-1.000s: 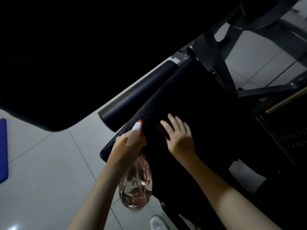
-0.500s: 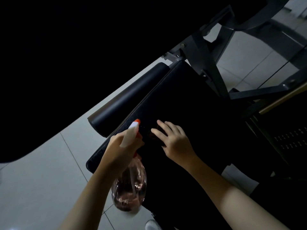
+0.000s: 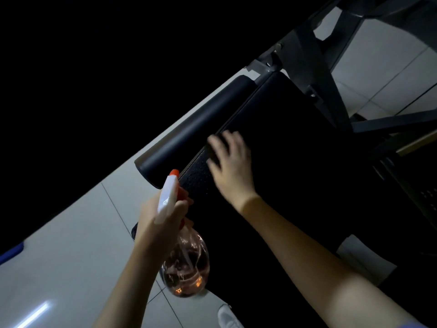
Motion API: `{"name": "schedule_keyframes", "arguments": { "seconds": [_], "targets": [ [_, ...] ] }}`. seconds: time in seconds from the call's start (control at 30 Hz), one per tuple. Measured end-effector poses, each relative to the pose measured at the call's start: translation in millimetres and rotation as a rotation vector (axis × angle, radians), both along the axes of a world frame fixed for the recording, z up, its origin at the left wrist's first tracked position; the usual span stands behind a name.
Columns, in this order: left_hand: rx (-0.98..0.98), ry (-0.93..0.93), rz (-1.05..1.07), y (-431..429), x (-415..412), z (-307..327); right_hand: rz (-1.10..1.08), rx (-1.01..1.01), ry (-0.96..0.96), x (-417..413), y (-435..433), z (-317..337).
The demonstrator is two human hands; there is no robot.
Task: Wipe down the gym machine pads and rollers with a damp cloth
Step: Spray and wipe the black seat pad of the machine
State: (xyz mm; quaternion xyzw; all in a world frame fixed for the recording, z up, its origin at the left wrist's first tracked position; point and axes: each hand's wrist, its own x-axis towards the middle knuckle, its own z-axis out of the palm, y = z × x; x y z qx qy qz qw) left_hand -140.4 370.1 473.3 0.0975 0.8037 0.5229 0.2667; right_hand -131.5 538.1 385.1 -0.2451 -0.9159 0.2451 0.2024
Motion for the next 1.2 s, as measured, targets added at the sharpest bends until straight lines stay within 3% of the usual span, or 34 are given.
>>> {"name": "schedule_keyframes", "arguments": {
  "seconds": [0.13,0.2,0.37,0.5,0.57,0.73,0.8,0.87,1.03,1.1,1.2],
  "targets": [
    [-0.037,0.016,0.015,-9.2,1.3,-5.5,0.527,0.137,0.014,35.2,-34.7,-16.1],
    [-0.058,0.015,-0.009,-10.2,0.3,-4.6,0.624,0.212,-0.009,48.7,-21.6,-22.6],
    [-0.107,-0.016,0.042,-14.7,2.3,-8.1,0.286,0.213,-0.001,28.8,14.9,-13.7],
    [-0.096,0.012,0.085,-14.7,6.6,-7.7,-0.048,0.051,-0.06,1.9,-16.5,1.6],
    [-0.08,0.017,0.102,-13.3,8.1,-6.7,0.028,0.042,-0.041,-3.0,-42.5,-0.7],
    [-0.074,0.059,0.004,-13.3,6.0,-5.5,0.669,0.226,0.007,14.6,-41.8,-12.9],
    [-0.114,0.081,0.009,-12.4,4.8,-3.6,0.64,0.292,-0.007,8.5,-15.3,-11.6],
    [-0.11,0.066,0.06,-9.4,4.8,-1.4,0.423,0.294,-0.013,-2.1,15.7,-5.0],
    [-0.105,0.051,0.111,5.4,8.5,5.3,-0.143,-0.039,-0.086,-28.8,45.2,14.6],
    [-0.101,0.053,0.093,15.2,9.7,8.9,-0.047,0.023,-0.028,-28.6,28.5,12.7],
    [-0.065,0.039,0.046,26.9,11.6,11.9,0.39,0.177,-0.002,-4.7,22.8,0.0]
  ]
}}
